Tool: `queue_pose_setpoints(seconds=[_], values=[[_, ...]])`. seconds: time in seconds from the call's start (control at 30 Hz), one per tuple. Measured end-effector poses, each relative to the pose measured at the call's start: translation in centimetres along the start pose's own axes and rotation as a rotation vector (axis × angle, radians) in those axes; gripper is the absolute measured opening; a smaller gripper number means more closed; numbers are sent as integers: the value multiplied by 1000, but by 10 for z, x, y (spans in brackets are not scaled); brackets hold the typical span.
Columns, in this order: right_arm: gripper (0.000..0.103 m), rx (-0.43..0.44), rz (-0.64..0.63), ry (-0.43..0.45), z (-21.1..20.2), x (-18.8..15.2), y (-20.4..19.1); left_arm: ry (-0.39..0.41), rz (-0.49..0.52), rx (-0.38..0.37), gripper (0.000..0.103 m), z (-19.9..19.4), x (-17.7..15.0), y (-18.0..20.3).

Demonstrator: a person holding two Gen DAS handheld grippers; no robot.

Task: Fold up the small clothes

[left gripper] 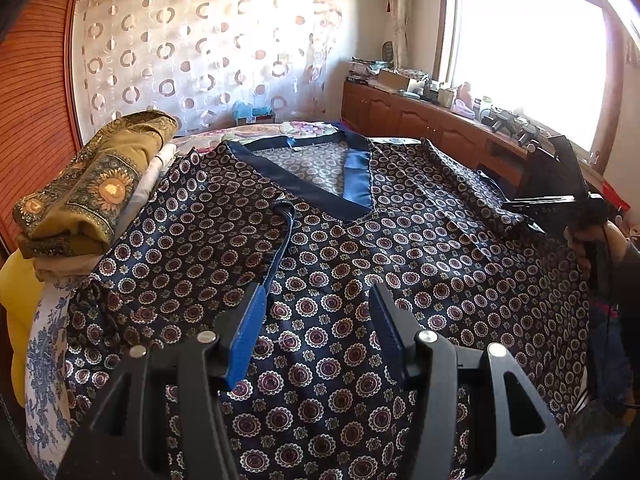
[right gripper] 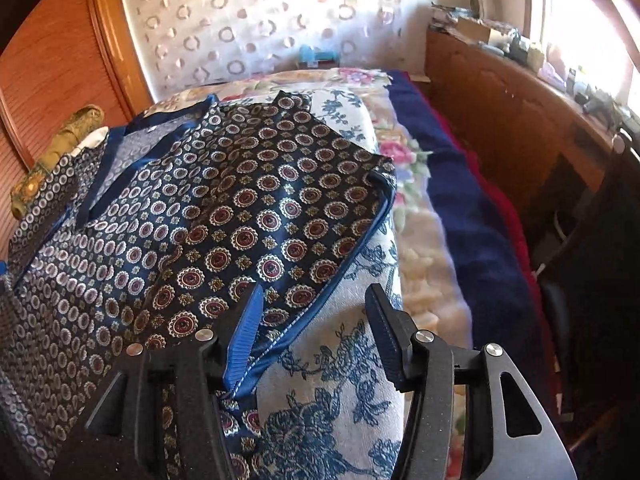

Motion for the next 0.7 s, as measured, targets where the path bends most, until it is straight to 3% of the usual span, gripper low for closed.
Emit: queue_pose_setpoints(seconds=[0.27, 0.47, 0.7], values=[[5, -6, -77, -7, 9, 7, -10, -8, -5, -2, 53, 2, -3, -1], [1, 39, -87, 46, -2, 32, -22, -2, -19, -2, 53, 1, -2, -5], [0, 134, -209, 120, -22, 74, -92, 1, -24, -1, 53, 0, -4, -7]])
Point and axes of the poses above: each gripper's, at about its wrist camera, not at the fingertips, and z roughly the way its jaws point, y to its right, x to its top, the point moved 8 cm from there along z, roughly the way its jaws point, and after that the axes turned 3 degrees about y, right-handed, at the moved point
